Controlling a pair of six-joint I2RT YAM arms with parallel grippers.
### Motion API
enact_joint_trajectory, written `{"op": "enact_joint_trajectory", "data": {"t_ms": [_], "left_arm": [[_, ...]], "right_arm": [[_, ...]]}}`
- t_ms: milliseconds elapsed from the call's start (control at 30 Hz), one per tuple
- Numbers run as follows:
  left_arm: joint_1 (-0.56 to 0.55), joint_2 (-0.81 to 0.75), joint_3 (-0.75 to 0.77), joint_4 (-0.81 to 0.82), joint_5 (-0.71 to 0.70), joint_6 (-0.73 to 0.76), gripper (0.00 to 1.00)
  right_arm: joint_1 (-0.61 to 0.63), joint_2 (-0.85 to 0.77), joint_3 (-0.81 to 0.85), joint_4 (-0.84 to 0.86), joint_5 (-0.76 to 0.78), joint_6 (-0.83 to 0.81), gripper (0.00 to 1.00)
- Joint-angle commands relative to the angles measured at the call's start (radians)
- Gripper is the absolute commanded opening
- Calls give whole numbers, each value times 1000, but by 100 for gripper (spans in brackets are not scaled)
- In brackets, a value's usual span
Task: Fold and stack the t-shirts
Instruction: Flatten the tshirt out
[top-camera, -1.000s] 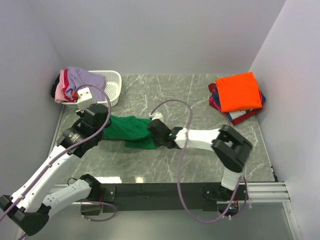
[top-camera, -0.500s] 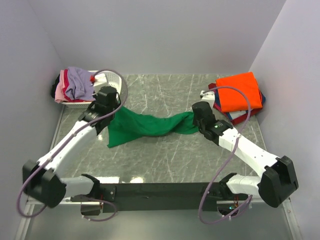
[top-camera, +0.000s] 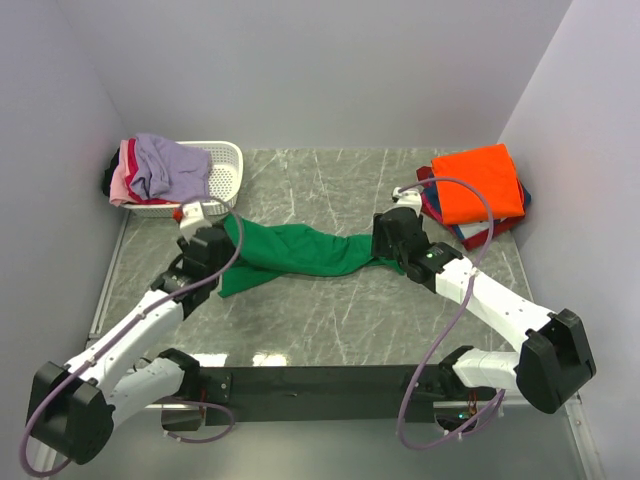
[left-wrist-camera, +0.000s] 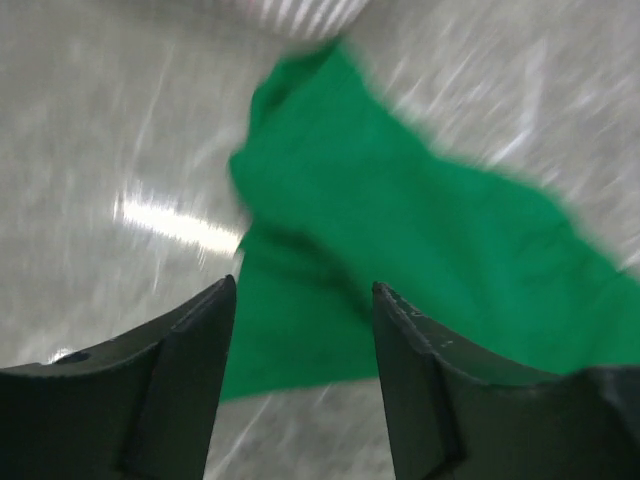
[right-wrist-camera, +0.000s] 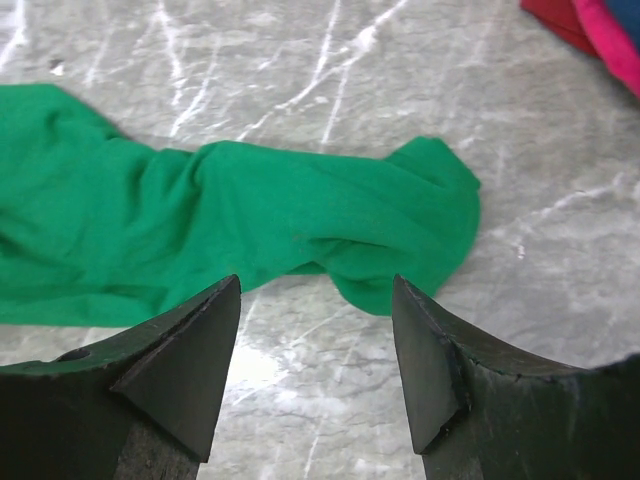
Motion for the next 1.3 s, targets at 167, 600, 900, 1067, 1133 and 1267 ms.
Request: {"op": "enact_joint_trajectory", "data": {"t_ms": [167,600,900,1067,1133,1267], "left_arm": [[0,-36,-145,-65,82,-165,58],[3,74,-171,-37,116,-202,55],[0,137,-191,-83,185,-268,49],[-14,22,-219,-112,99,-340,51],[-14,5,-219,-129,84,-352,53],[-12,39,-207,-144,61,-372,56]], "right_arm": [[2,-20,-2,74,-70,4,69],[4,-83,-53,85,-86,7,68],[2,-104,-71,91,-95,5,68],[2,-115,-81,94,-92,-2,69],[2,-113,-82,94,-98,-2,69],[2,-123,-91,106,-107,-9,69]]}}
